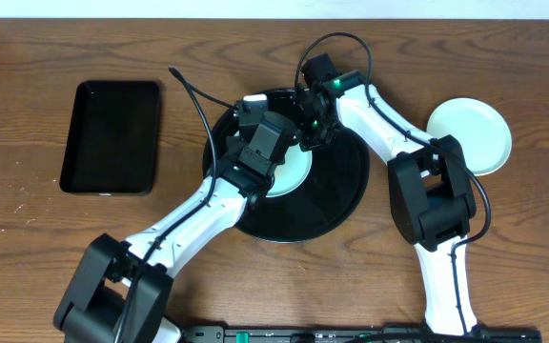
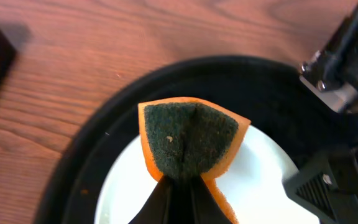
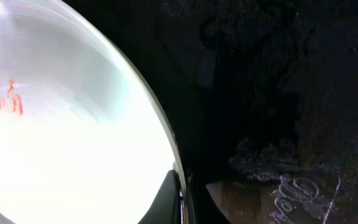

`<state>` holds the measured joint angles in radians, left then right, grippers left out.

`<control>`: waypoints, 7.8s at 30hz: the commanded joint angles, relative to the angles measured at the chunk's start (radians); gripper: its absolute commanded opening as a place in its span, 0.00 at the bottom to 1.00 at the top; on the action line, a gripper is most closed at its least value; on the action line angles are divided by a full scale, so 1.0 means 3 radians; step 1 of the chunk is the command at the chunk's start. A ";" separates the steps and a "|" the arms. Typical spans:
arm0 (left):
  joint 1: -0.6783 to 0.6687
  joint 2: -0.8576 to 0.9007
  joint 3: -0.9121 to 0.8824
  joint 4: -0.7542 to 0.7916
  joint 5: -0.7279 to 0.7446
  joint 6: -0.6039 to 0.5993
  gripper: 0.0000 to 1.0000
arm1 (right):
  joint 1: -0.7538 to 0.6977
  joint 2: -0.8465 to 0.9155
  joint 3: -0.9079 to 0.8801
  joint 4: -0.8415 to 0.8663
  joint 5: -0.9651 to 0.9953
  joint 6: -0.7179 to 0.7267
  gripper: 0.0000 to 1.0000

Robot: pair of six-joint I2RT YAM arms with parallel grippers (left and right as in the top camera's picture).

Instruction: Clean dirty plates on tray and stack at the side

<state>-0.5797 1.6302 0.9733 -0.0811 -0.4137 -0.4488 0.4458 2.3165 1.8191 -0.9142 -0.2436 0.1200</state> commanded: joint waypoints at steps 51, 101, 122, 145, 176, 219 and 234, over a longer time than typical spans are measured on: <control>0.0712 0.0151 0.0017 0.0032 0.1560 -0.0638 0.08 | 0.0071 0.0211 -0.0093 -0.0017 0.0036 -0.0067 0.01; 0.0712 0.0011 -0.0047 -0.0688 0.1500 -0.0912 0.08 | 0.0071 0.0211 -0.0097 -0.0001 0.0036 -0.0067 0.01; 0.0716 0.0619 -0.0046 -0.0706 0.1227 -0.0449 0.07 | 0.0071 0.0211 -0.0099 -0.0017 0.0037 -0.0069 0.01; 0.0716 -0.0638 -0.0037 -0.0867 -0.0132 -0.0079 0.07 | 0.0043 0.0207 0.0322 -0.0356 0.0027 0.0140 0.01; 0.0715 -0.0657 -0.0047 -0.1460 0.0922 -0.0519 0.08 | 0.0665 0.0127 0.3367 -0.2613 0.3688 0.0042 0.01; 0.0712 -0.0189 -0.0047 -0.0893 0.1684 -0.0549 0.07 | -0.0031 0.0112 -0.0248 0.0468 -0.0064 0.0006 0.01; 0.0365 0.0327 -0.0047 -0.0069 0.1591 -0.0567 0.08 | 0.0000 0.0112 -0.0273 0.0493 -0.0025 0.0043 0.01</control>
<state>-0.4553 1.7317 0.9592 -0.1146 0.0875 -0.6247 0.4244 2.3157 1.7763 -0.7647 -0.3145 0.1257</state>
